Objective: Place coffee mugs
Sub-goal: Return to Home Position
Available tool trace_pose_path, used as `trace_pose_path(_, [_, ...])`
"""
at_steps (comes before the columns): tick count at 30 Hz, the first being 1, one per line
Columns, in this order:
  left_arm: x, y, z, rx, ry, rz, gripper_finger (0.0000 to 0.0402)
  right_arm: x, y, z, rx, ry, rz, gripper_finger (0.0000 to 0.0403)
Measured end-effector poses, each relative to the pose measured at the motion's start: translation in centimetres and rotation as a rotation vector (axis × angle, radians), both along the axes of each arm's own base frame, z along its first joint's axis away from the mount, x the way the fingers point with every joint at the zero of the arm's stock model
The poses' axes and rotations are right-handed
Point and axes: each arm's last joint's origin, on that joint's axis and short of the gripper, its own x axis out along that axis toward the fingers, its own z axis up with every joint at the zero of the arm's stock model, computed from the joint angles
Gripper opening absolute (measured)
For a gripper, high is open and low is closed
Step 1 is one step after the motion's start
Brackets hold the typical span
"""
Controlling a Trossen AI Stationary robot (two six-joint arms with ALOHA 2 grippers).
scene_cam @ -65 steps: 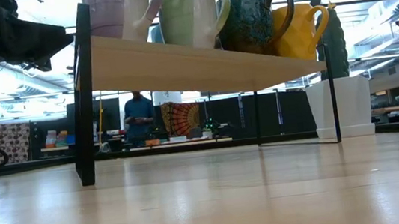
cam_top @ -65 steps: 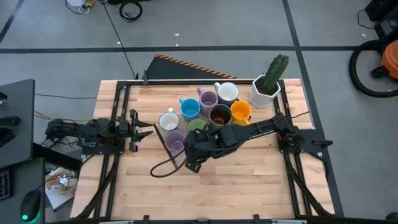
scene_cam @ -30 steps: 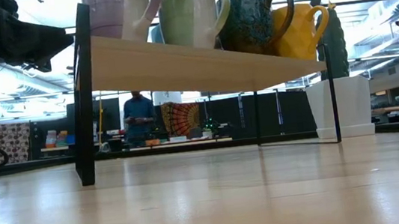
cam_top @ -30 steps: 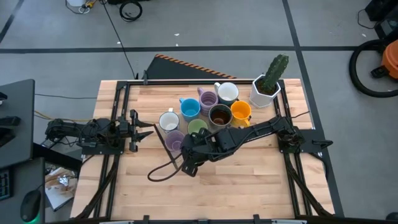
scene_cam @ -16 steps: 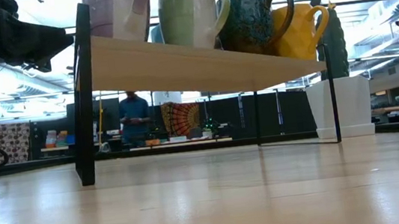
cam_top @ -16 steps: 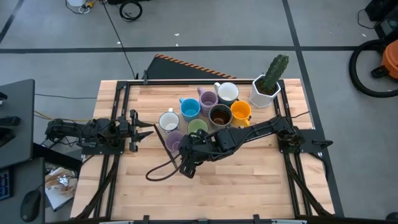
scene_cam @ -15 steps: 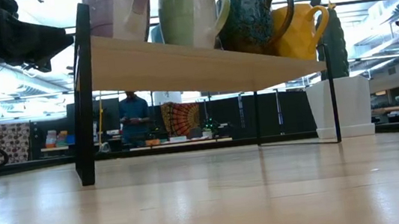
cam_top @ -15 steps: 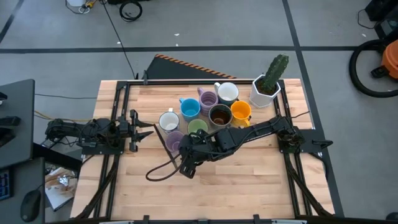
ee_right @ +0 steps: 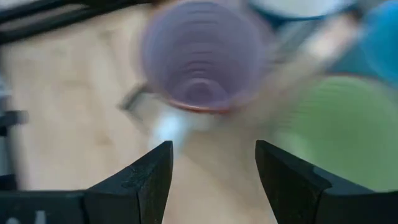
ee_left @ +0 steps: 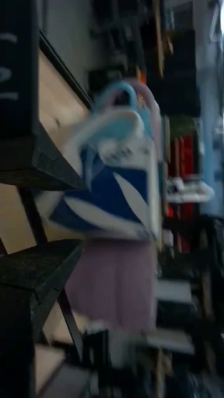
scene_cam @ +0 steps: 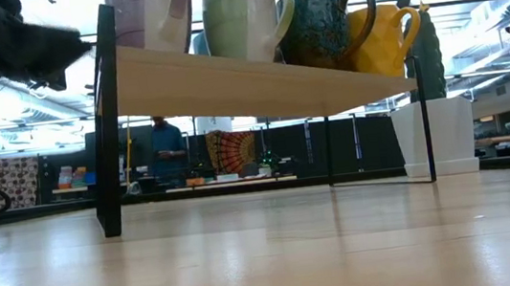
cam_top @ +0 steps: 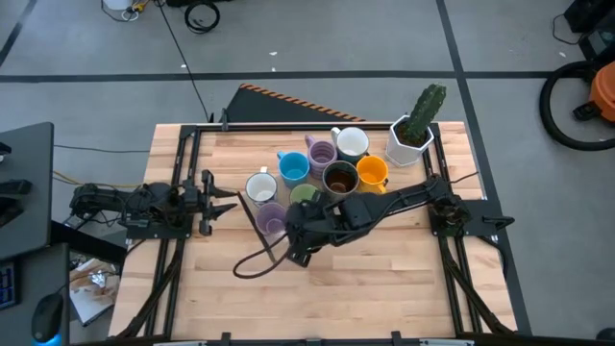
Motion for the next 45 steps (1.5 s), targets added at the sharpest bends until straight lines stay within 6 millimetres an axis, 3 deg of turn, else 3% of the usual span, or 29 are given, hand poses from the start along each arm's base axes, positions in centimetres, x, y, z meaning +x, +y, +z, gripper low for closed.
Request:
trace_pose_path(5, [-0.3,-0.4,1.4,-0.011,-0.043,-0.144,0.0141,-2.5,0.2,1.9,-0.115,0.001,-0.030,0.0234])
trace_pose_path(14, [-0.6,-0.4,1.8,-0.019,-0.061,-0.159,0.0141,-5.3,1.4,3.9,-0.209,-0.006,0.010,0.0212])
trace_pose_path(25, [-0.7,-0.4,1.6,-0.099,-0.052,-0.170,0.0141,-5.7,1.7,4.5,-0.361,0.003,0.121,0.0183])
trace_pose_path(31, [-0.6,-0.4,1.5,-0.140,-0.046,-0.174,0.0141,-6.7,1.7,5.8,-0.415,-0.023,0.178,0.0170])
trace_pose_path(36, [-0.6,-0.4,1.5,-0.141,-0.048,-0.175,0.0141,-6.2,1.9,5.4,-0.411,-0.022,0.238,0.0163])
trace_pose_path(45, [-0.7,-0.4,1.6,-0.161,-0.059,-0.177,0.0141,-4.4,2.9,2.2,-0.410,-0.013,0.304,0.0161])
